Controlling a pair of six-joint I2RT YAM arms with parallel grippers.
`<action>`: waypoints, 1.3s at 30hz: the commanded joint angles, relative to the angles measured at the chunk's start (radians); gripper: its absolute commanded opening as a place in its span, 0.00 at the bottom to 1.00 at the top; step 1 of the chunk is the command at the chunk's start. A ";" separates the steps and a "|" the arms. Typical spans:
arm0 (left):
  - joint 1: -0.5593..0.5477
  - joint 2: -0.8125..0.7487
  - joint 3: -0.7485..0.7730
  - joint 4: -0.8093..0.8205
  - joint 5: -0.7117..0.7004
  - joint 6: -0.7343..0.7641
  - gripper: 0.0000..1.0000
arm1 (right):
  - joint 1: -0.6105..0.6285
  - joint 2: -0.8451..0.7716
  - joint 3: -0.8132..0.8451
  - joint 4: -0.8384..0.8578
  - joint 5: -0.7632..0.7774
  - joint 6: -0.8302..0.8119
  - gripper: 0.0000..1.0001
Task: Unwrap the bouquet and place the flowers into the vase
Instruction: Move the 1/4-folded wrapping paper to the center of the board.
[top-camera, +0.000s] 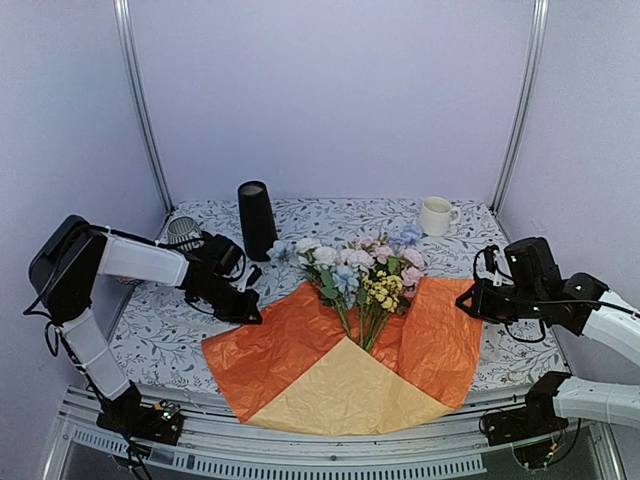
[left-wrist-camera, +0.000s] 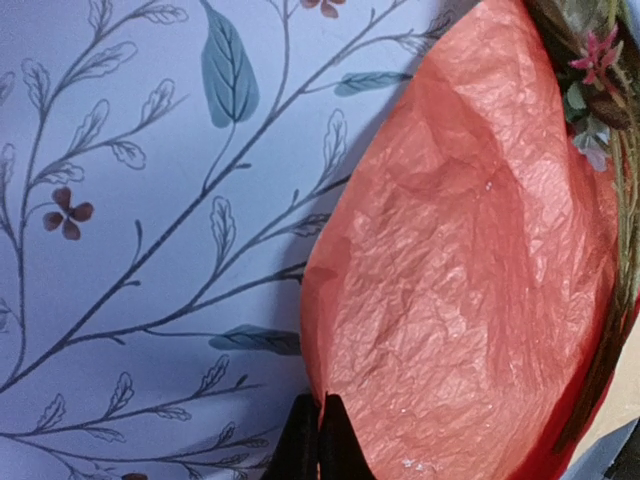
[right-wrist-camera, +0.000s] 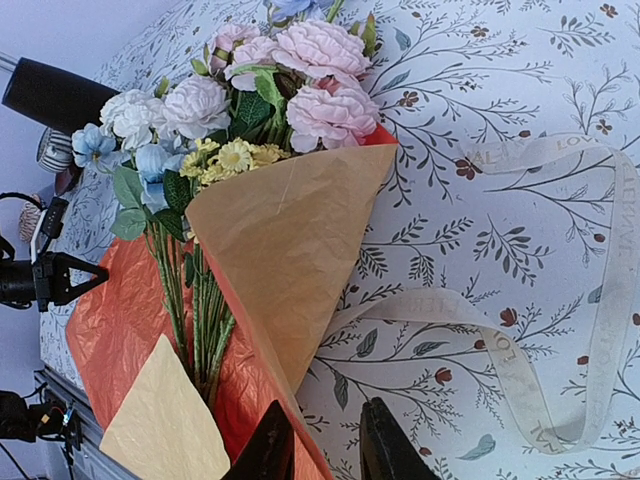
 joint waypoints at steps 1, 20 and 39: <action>-0.004 0.056 0.013 -0.032 -0.077 -0.032 0.00 | -0.003 0.018 -0.012 0.038 0.018 -0.001 0.26; 0.174 0.011 -0.074 0.184 -0.112 -0.134 0.00 | -0.077 0.350 0.144 0.223 0.016 -0.074 0.01; 0.178 0.013 -0.105 0.229 -0.082 -0.130 0.00 | -0.107 0.094 -0.024 -0.098 0.163 0.156 0.03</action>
